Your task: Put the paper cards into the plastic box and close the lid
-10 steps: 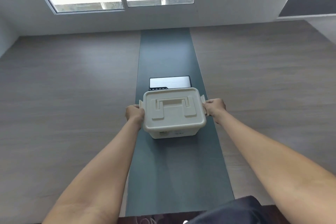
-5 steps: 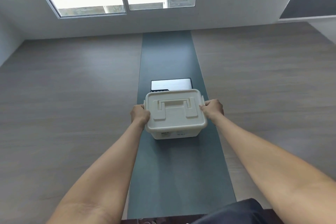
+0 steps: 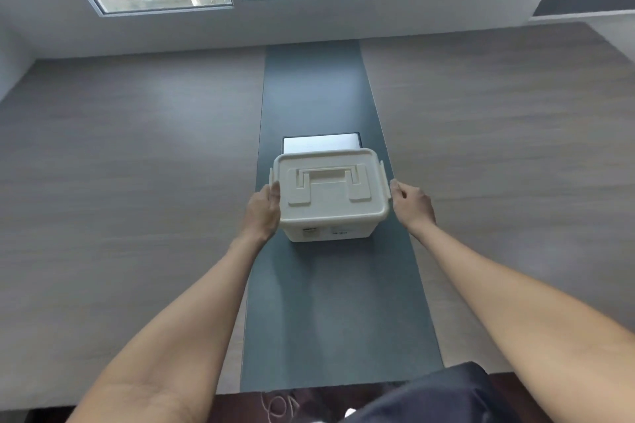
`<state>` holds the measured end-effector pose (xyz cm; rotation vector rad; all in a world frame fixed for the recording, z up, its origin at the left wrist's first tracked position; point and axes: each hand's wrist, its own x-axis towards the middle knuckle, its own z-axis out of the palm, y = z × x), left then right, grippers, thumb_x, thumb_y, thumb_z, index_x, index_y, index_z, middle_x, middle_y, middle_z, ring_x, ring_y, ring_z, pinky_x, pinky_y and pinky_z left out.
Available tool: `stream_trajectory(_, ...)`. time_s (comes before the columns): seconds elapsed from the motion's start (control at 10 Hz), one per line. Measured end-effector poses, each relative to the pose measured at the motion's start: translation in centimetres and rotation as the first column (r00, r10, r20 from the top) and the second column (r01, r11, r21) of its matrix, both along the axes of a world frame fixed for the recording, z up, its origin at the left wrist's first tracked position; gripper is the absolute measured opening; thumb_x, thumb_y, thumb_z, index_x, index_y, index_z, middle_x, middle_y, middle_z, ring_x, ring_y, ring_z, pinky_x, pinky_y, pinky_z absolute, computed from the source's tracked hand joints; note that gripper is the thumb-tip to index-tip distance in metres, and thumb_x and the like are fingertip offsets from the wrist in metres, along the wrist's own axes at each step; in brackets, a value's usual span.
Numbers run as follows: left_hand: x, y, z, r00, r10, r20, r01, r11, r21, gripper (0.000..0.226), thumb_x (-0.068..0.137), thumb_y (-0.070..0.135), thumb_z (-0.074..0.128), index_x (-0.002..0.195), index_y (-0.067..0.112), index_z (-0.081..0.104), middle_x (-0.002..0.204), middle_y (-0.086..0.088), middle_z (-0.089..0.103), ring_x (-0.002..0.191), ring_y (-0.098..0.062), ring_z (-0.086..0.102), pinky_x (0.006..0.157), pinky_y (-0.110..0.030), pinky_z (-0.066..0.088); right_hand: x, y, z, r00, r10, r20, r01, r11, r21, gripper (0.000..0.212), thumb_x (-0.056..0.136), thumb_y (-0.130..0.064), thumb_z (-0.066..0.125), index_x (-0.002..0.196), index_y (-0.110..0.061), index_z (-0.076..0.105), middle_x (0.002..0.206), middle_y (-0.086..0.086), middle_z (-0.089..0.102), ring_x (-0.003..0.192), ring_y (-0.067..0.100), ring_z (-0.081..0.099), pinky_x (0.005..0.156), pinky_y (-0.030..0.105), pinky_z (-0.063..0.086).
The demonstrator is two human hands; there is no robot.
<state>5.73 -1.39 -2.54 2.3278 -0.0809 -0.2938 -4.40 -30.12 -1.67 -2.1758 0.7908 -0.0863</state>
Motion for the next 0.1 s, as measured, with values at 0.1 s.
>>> stream_trajectory(0.1,-3.08,0.34,-1.69,0.981,0.191,-0.022,-0.192,0.978,-0.075,0.085,0.092,0.071,0.005,0.125,0.019,0.063,0.126,-0.01,0.063,0.115,-0.033,0.058,0.1,-0.046,0.044,-2.57,0.69,-2.4,0.997,-0.072,-0.025,0.072,0.997,-0.029,0.048,0.103,-0.044,0.033,0.093,-0.012,0.067,0.106,0.02,0.071,0.096,0.037,0.061,0.073,0.034,0.037)
